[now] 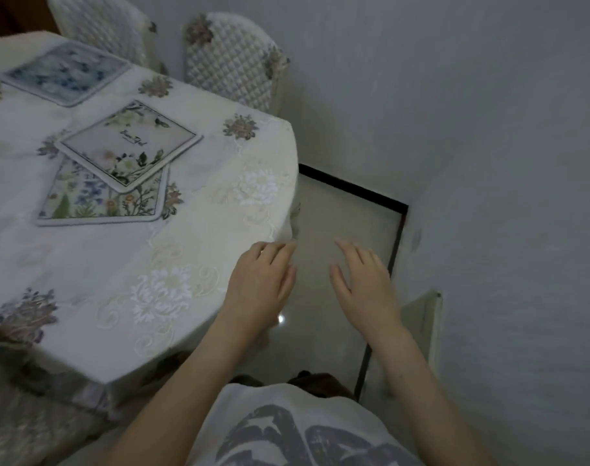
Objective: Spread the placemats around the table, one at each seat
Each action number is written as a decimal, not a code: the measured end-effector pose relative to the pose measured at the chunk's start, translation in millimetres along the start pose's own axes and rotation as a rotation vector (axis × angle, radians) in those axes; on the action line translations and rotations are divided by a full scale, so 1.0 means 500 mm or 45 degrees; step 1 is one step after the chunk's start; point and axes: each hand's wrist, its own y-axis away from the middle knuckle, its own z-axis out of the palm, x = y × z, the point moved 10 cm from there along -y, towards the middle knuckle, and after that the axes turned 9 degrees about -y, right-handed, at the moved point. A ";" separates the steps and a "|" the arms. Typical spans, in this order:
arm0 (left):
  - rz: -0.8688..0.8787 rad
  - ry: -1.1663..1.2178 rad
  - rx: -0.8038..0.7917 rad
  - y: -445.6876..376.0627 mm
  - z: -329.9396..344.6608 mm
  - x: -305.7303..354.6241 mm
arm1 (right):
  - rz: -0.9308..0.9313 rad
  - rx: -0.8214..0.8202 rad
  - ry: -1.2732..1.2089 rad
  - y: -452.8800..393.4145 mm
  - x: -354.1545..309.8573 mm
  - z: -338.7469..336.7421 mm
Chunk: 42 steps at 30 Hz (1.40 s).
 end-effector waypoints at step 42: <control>-1.226 -0.120 0.177 -0.399 0.066 -0.642 | -0.988 -0.905 -0.140 -0.834 -0.377 0.516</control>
